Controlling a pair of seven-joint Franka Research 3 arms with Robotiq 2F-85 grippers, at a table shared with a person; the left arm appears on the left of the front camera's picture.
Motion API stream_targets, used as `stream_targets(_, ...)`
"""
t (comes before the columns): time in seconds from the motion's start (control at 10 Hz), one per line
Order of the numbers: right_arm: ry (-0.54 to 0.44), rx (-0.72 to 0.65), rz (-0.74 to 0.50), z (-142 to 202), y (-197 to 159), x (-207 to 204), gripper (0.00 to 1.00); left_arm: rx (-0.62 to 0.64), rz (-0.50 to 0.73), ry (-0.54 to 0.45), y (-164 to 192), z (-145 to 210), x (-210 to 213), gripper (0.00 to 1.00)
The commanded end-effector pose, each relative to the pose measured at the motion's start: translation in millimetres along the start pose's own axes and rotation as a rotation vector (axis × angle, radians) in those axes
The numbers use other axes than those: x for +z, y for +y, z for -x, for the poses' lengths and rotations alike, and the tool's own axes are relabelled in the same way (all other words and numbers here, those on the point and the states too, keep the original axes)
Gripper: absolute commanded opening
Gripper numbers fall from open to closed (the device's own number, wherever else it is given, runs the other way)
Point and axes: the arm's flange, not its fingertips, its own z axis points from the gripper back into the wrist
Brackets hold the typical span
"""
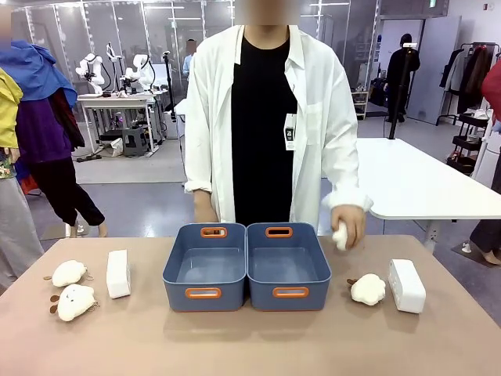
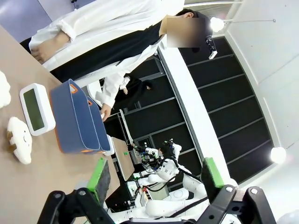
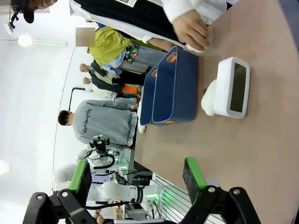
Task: Sort the digital clocks into the basket.
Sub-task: Pick up the Digital clock from the table and place it into the empty Plastic storage basket.
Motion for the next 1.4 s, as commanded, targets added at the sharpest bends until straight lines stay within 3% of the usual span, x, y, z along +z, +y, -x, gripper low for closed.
stream_targets(0.0, -0.003, 0.015, -0.009, -0.5, 2.7, 1.2, 1.0, -0.012, 0.012, 0.01, -0.8, 2.9, 4.3, 1.0)
stream_targets(1.3, -0.003, 0.015, -0.009, -0.5, 2.7, 1.2, 1.0, -0.012, 0.012, 0.01, -0.8, 2.9, 4.3, 1.0)
